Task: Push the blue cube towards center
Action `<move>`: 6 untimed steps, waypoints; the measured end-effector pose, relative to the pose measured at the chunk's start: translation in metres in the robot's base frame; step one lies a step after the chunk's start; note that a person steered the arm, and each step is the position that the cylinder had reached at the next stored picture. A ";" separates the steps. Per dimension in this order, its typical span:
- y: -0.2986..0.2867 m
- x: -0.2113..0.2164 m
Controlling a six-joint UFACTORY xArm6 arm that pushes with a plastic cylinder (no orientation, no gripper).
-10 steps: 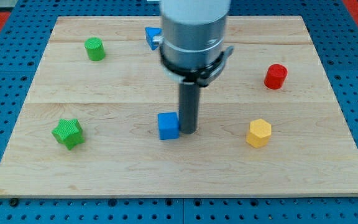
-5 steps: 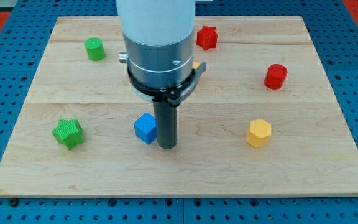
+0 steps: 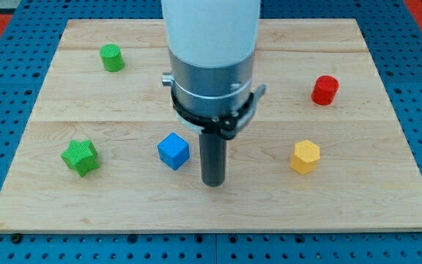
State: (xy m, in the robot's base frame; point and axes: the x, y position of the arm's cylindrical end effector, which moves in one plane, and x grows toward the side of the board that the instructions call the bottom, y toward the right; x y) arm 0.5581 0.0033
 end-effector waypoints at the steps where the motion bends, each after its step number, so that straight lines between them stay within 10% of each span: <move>1: 0.000 0.013; 6: -0.036 -0.006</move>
State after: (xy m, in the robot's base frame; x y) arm 0.5523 -0.0331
